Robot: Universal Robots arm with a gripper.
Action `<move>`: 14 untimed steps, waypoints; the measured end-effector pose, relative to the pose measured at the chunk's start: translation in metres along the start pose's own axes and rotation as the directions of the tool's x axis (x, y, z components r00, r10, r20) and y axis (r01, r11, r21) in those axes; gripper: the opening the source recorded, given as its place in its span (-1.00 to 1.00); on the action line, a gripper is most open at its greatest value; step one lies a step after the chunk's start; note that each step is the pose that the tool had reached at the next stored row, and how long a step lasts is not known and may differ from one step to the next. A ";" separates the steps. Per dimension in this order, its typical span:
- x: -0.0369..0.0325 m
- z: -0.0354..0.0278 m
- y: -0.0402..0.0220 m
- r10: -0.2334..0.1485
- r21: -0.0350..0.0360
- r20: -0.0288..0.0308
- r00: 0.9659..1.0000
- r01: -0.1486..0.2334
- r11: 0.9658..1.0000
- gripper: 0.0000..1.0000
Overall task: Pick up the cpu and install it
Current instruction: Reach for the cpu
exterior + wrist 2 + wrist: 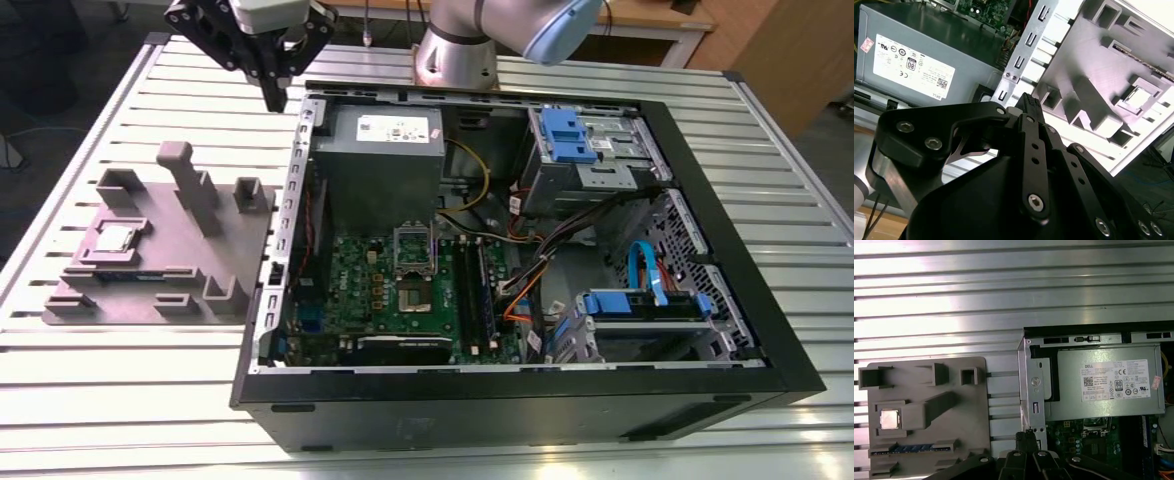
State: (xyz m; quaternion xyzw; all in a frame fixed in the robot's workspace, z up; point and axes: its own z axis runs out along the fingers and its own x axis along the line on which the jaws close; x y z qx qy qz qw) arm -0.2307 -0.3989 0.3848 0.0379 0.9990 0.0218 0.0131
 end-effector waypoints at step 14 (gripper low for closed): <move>0.0103 -0.0003 -0.0008 0.000 0.000 0.000 1.000 0.000 1.000 -0.79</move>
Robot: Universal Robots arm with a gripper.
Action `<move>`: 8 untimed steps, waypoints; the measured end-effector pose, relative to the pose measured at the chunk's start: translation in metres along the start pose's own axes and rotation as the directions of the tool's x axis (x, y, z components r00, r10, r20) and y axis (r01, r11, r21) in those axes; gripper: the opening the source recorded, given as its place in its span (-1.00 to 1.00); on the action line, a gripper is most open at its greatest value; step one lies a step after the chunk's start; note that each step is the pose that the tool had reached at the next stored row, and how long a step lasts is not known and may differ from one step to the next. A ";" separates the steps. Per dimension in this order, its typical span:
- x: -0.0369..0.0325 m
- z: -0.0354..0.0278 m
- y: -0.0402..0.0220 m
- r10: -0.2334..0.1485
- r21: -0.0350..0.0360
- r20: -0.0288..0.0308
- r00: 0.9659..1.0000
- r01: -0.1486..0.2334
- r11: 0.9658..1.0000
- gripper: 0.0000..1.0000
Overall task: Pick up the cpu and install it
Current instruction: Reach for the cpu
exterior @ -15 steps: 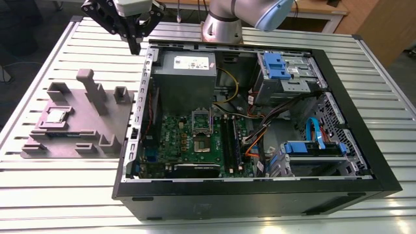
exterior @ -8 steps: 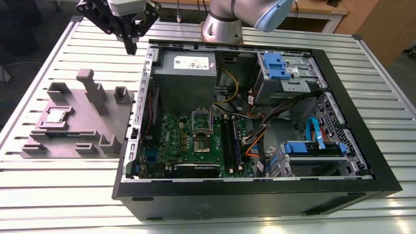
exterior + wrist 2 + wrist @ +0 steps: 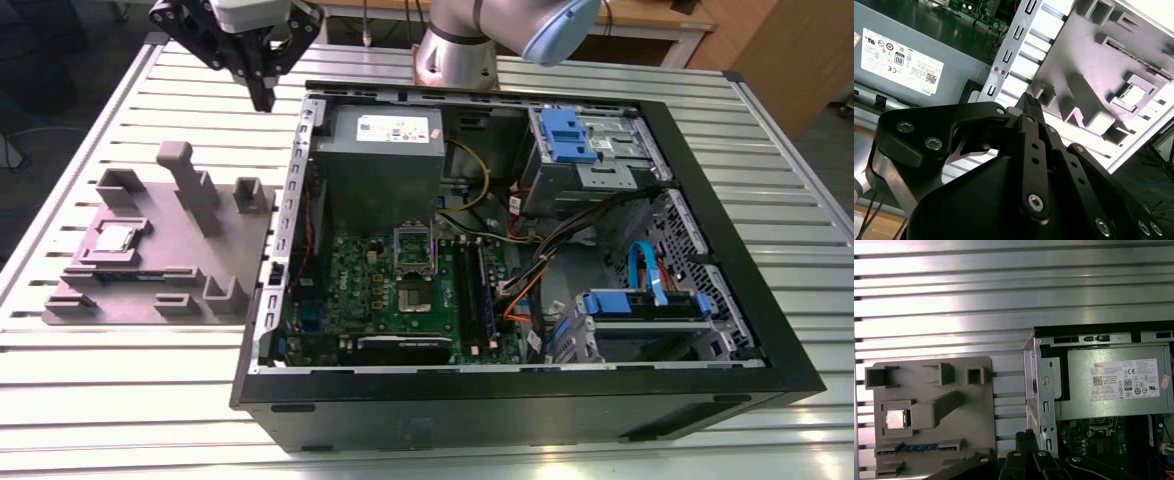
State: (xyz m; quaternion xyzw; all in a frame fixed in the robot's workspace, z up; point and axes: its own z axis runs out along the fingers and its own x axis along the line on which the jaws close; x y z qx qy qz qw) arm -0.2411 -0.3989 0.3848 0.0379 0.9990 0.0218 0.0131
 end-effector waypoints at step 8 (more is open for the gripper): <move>0.0036 -0.0001 -0.0003 0.000 0.000 0.000 1.000 0.000 1.000 -0.79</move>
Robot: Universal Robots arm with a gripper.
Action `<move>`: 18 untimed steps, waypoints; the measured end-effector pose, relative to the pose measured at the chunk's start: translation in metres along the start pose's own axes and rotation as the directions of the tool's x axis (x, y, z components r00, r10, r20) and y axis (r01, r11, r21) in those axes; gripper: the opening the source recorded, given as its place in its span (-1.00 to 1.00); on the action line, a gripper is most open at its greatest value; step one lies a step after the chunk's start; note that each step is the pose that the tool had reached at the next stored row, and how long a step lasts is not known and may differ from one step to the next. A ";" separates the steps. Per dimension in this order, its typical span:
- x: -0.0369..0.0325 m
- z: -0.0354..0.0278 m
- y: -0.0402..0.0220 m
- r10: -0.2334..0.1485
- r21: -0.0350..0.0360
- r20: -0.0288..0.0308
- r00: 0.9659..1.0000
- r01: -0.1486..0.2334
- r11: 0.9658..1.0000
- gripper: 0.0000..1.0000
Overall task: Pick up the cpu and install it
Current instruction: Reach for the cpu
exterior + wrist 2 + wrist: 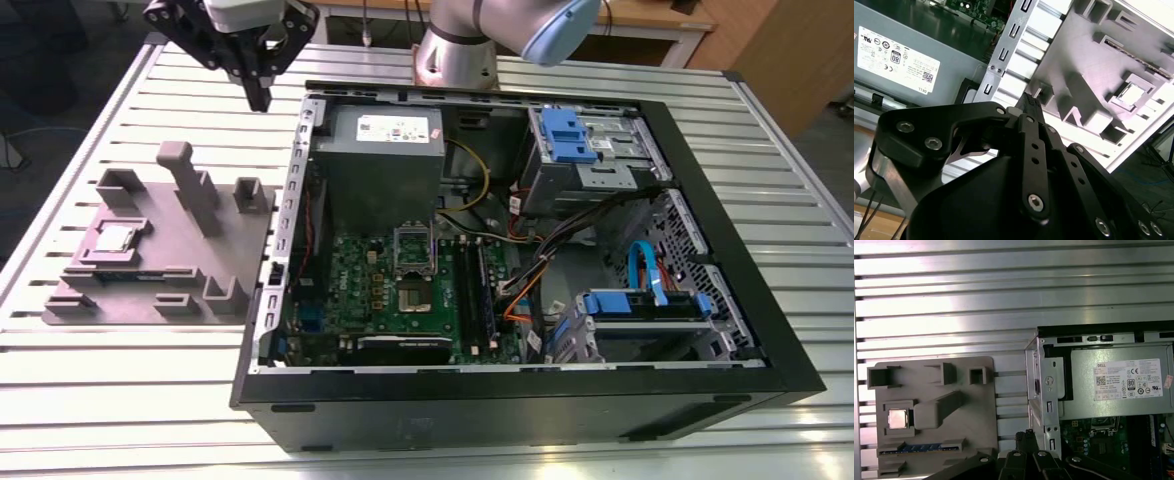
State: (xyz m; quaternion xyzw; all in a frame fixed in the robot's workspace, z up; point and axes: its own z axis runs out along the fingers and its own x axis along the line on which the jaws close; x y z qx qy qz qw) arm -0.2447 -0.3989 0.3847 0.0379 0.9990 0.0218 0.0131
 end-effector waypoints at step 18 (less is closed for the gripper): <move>0.0081 -0.0002 -0.0006 0.000 0.000 0.000 1.000 0.000 1.000 -0.79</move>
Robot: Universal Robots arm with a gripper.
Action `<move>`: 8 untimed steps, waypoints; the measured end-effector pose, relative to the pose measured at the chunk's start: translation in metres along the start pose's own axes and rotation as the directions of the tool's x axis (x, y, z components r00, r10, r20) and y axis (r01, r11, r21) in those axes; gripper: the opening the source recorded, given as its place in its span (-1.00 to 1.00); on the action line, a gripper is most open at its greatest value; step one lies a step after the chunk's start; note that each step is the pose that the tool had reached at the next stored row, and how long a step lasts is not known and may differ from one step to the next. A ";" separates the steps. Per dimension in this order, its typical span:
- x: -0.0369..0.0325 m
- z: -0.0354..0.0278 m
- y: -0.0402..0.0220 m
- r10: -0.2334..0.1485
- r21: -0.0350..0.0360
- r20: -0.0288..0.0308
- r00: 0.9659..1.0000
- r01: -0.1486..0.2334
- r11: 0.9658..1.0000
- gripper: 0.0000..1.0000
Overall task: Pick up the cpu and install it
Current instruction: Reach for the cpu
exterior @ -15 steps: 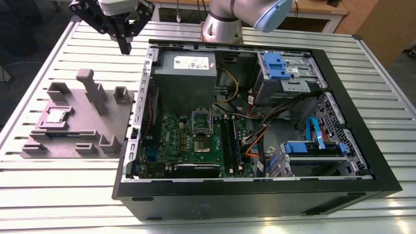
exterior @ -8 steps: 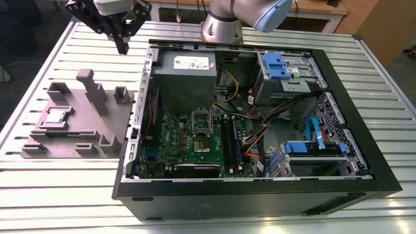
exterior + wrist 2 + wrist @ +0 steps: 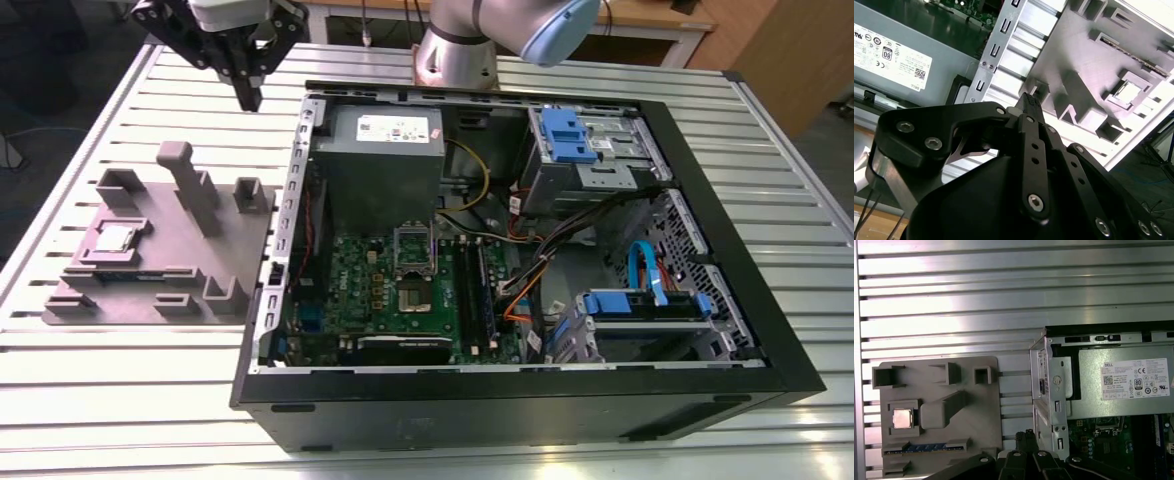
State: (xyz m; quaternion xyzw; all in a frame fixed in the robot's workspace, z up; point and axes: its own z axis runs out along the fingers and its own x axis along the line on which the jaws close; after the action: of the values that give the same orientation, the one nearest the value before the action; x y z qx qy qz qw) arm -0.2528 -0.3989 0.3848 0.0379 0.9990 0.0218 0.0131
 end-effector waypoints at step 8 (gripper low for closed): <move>0.0023 -0.0001 -0.0002 0.000 0.000 0.000 1.000 0.000 1.000 -0.79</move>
State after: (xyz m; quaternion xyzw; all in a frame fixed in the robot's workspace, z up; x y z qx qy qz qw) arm -0.2551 -0.3990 0.3848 0.0378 0.9990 0.0218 0.0130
